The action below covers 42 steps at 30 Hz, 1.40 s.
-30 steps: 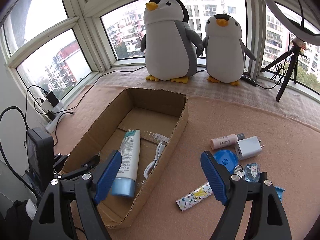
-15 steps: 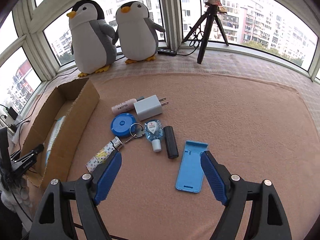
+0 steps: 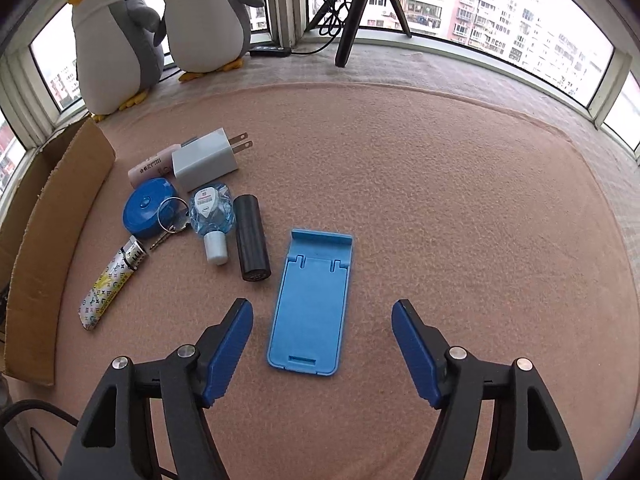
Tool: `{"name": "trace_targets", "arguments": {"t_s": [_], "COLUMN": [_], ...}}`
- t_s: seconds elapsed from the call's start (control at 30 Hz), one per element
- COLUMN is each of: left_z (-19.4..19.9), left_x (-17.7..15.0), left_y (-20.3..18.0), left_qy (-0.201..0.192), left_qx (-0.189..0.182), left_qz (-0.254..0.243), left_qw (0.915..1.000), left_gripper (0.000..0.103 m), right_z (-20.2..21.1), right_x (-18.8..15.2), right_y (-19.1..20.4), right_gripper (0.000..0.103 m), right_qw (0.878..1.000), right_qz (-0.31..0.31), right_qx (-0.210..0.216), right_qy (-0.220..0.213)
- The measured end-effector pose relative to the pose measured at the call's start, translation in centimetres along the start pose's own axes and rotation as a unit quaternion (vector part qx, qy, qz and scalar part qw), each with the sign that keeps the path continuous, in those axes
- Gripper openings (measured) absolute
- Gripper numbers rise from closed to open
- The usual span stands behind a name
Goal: Organize rigid objects
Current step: 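Move the right gripper to the blue phone stand, then grasp the blue phone stand with the right gripper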
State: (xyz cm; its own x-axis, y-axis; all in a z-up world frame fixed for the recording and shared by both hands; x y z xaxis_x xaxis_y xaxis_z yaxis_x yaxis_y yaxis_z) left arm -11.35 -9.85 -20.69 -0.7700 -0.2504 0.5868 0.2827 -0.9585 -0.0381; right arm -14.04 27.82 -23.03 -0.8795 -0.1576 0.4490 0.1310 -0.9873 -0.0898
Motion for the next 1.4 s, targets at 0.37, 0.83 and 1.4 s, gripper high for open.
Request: {"name": "trace_targets", "arguments": {"t_s": [0.37,0.83,1.4], "left_z": [0.0,0.0,0.0], "left_x": [-0.1,-0.2,-0.2], "left_y": [0.0,-0.1,-0.1], "left_qy": [0.000,-0.002,-0.002], "left_qx": [-0.001,0.000,0.001], "left_qz": [0.002,0.001,0.000], "left_qw": [1.0000,1.0000,1.0000], "left_gripper": [0.038,0.038,0.038], "right_z": [-0.7,-0.5,1.5], "right_x": [0.2,0.1,0.3], "right_y": [-0.7,-1.2,-1.2], "right_gripper": [0.055,0.033,0.033], "right_qw": [0.999,0.997,0.998], "right_qz": [0.033,0.066,0.030], "right_qx": [0.013,0.032,0.049], "right_qy": [0.010,0.007,-0.023]}}
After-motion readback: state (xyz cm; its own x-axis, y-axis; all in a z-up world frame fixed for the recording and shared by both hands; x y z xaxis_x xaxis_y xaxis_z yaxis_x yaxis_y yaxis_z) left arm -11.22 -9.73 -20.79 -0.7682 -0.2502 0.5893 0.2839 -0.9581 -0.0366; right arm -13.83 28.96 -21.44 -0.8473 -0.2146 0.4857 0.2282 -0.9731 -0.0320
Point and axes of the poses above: each gripper's, at about its wrist camera, not at the fingertips, and z roughly against the way its jaws point, y to its left, x to its top, the point moved 4 cm from there along -z, roughly the way its jaws point, and after that the axes turned 11 degrees about z, right-handed, at the moved point
